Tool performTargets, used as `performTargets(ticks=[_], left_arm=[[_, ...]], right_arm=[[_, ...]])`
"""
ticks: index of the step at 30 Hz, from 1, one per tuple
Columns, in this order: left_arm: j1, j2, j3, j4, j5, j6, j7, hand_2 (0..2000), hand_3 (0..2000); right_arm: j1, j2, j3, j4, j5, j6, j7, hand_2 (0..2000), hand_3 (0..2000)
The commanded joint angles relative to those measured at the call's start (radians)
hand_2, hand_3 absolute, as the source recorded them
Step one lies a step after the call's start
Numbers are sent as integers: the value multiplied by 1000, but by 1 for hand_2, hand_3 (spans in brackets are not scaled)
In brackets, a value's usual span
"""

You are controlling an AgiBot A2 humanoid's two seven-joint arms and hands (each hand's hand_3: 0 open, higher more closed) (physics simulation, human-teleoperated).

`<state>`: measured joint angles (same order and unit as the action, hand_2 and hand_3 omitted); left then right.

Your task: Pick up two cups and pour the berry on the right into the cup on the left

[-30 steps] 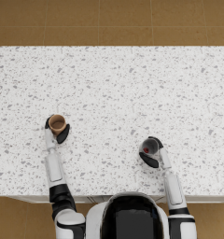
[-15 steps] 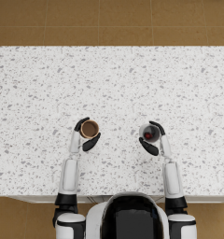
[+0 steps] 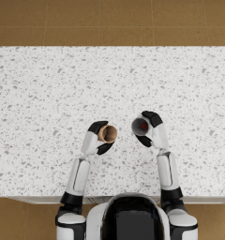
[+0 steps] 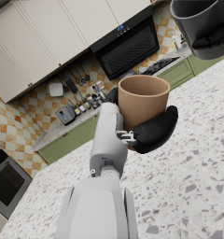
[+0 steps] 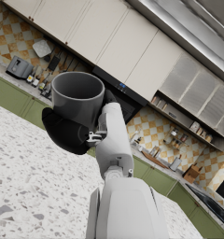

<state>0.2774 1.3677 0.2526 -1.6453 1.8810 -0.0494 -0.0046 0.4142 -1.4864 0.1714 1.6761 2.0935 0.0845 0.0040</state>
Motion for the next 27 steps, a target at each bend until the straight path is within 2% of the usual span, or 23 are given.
performTargets(ticks=[1, 10, 18, 27], left_arm=[[31, 16, 6, 50, 2, 0, 0, 2000, 1280], [41, 37, 45, 116, 5, 2, 1, 2000, 1280], [50, 54, 31, 139, 6, 0, 1, 2000, 1280], [55, 68, 8, 140, 5, 0, 2, 2000, 1280]], right_arm=[[81, -28, 10, -9, 32, 1, 0, 2000, 1280], [153, -62, 56, -1, 321, 5, 2, 2000, 1280], [156, -72, 121, 41, 578, 12, 4, 2000, 1280], [154, -82, 146, 57, 867, 15, 5, 2000, 1280]])
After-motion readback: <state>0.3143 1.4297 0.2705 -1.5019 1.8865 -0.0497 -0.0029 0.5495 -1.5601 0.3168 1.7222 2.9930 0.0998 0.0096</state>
